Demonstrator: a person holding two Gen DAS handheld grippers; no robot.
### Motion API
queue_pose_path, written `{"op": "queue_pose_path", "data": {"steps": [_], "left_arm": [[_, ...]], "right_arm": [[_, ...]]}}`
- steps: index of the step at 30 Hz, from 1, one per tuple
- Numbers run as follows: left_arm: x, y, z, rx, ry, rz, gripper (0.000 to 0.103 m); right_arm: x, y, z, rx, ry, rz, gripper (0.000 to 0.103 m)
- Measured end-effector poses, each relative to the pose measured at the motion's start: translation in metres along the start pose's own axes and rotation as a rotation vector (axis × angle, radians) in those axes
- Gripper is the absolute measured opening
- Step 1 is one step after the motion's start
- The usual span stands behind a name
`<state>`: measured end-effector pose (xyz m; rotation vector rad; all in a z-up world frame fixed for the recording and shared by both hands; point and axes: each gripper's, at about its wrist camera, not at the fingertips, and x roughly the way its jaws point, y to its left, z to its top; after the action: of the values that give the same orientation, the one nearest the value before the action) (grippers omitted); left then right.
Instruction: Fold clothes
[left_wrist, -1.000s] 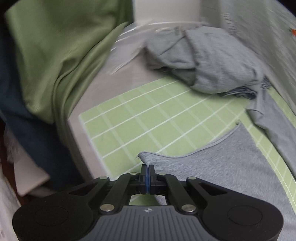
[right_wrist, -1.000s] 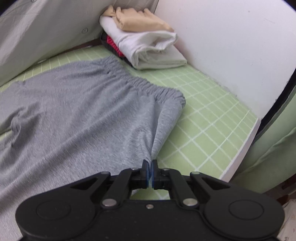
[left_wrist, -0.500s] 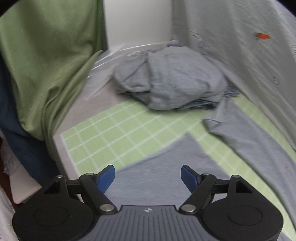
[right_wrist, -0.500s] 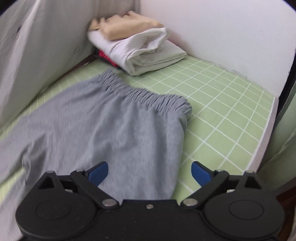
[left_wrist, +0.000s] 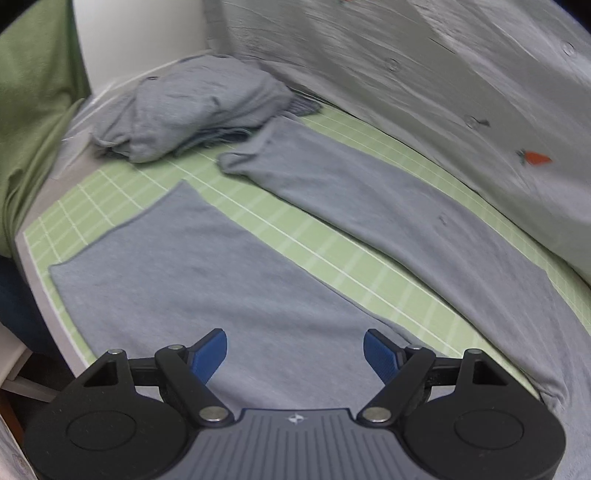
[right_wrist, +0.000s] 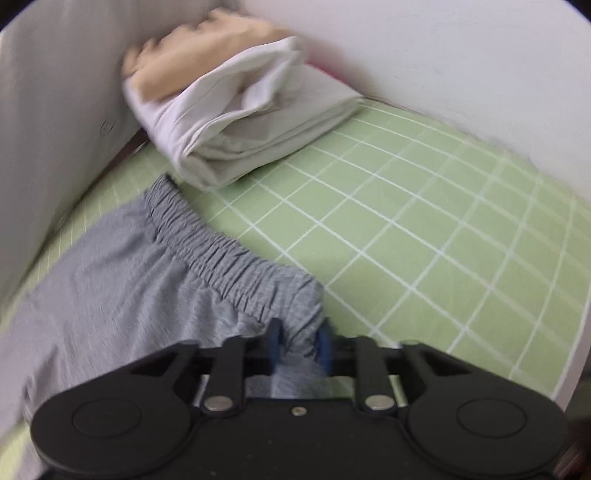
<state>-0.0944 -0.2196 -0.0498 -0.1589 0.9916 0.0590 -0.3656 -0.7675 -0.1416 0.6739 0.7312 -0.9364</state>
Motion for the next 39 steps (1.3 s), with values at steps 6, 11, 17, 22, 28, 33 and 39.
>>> {"op": "queue_pose_path", "data": {"steps": [6, 11, 17, 22, 28, 33, 39], "left_arm": [[-0.006, -0.014, -0.009, -0.005, 0.001, 0.001, 0.082], [-0.005, 0.000, -0.002, -0.066, 0.020, 0.008, 0.082], [0.000, 0.007, 0.005, -0.057, 0.042, 0.002, 0.085], [0.005, 0.003, 0.005, -0.004, 0.074, -0.022, 0.086], [0.015, 0.003, -0.012, 0.042, 0.141, -0.067, 0.087], [0.019, 0.007, -0.033, 0.053, 0.203, -0.092, 0.087], [0.019, 0.016, -0.043, 0.041, 0.221, -0.103, 0.087]], "right_arm": [[0.001, -0.029, 0.010, 0.023, 0.000, -0.105, 0.025], [-0.009, -0.013, 0.012, 0.018, -0.038, -0.160, 0.085], [-0.015, 0.020, 0.003, -0.022, -0.037, -0.113, 0.101], [-0.029, 0.031, -0.023, -0.020, -0.016, -0.095, 0.103], [-0.037, 0.027, -0.059, -0.031, 0.060, -0.110, 0.103], [-0.034, 0.030, -0.078, -0.032, 0.114, -0.075, 0.103], [-0.032, 0.035, -0.082, -0.009, 0.107, -0.082, 0.096]]}}
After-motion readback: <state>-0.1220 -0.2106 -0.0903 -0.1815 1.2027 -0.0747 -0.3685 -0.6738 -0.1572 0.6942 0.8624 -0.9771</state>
